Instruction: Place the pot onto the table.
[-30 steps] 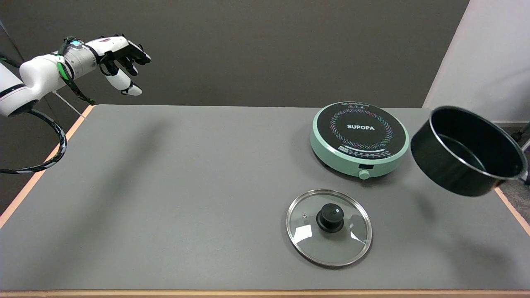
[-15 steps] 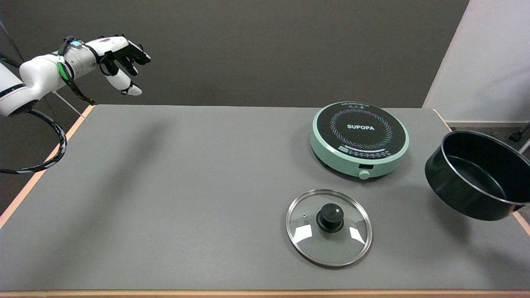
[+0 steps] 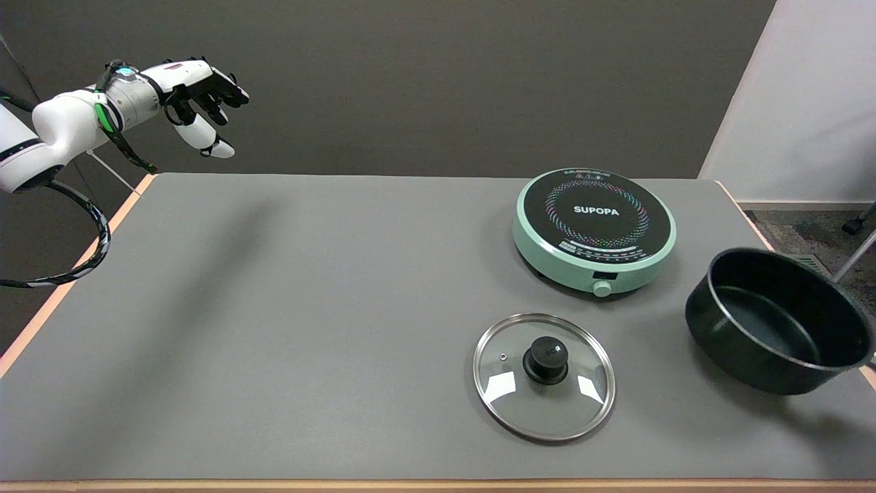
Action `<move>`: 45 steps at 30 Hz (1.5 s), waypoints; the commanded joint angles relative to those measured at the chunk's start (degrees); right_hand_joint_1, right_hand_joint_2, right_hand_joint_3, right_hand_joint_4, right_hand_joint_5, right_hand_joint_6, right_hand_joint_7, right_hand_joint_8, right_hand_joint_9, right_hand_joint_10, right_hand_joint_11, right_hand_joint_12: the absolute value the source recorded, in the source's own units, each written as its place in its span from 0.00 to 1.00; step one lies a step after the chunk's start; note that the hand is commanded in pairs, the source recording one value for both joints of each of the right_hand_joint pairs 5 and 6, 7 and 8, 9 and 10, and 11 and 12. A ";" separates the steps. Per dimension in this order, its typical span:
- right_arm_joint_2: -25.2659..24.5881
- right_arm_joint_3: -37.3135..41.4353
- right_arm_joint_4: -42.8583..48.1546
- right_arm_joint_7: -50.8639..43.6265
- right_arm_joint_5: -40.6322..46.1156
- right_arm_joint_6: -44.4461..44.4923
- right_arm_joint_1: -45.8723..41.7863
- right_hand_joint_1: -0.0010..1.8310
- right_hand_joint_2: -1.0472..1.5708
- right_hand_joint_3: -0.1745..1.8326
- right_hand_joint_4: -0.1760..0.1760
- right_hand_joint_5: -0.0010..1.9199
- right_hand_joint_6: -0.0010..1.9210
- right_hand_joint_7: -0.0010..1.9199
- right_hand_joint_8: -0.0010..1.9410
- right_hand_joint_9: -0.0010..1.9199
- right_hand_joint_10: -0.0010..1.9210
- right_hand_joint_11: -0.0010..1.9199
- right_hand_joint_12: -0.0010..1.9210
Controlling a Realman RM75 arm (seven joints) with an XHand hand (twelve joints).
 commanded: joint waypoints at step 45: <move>4.72 1.86 -12.14 -9.87 -0.56 -12.36 0.31 0.67 0.14 1.00 0.00 0.19 0.19 0.19 0.19 0.19 0.19 0.19 0.19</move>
